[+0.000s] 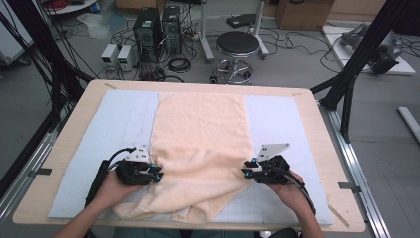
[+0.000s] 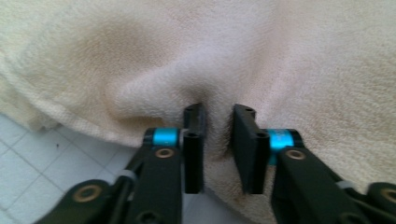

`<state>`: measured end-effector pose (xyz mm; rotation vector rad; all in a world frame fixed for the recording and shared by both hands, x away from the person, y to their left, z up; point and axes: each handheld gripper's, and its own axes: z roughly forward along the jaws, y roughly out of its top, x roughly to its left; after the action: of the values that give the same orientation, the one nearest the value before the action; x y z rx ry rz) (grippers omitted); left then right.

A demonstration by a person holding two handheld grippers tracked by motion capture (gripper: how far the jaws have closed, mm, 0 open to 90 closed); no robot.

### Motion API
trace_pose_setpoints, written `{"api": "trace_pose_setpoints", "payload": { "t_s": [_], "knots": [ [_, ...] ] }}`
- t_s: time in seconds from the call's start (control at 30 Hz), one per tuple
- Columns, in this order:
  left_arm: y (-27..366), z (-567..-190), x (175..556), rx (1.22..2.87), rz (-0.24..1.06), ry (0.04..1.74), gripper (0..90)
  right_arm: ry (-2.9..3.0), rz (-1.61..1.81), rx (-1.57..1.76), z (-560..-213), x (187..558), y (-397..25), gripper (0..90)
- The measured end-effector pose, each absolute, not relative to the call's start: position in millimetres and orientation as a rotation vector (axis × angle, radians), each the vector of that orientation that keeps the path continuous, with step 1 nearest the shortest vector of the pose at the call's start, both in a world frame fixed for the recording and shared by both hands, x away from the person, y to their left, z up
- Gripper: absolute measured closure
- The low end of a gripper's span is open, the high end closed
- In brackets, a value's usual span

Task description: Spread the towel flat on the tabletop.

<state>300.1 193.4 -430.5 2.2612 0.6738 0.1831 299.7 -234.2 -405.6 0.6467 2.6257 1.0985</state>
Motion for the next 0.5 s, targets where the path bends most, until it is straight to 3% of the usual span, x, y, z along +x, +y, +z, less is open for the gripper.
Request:
{"api": "trace_pose_setpoints", "payload": {
  "t_s": [0.1,0.2,0.33,0.5],
  "knots": [
    [194,-430,301,2.26,0.191,0.691,83.6,2.687,1.07,0.635,-411,301,-228,65.7],
    [197,-427,298,2.256,0.208,0.694,85.0,2.729,0.961,0.595,-422,305,-214,66.1],
    [204,-426,294,2.258,0.214,0.706,85.2,2.725,0.932,0.609,-426,308,-208,80.3],
    [205,-423,291,2.24,0.193,0.701,85.4,2.765,0.95,0.621,-421,306,-216,84.9]
  ]
}}
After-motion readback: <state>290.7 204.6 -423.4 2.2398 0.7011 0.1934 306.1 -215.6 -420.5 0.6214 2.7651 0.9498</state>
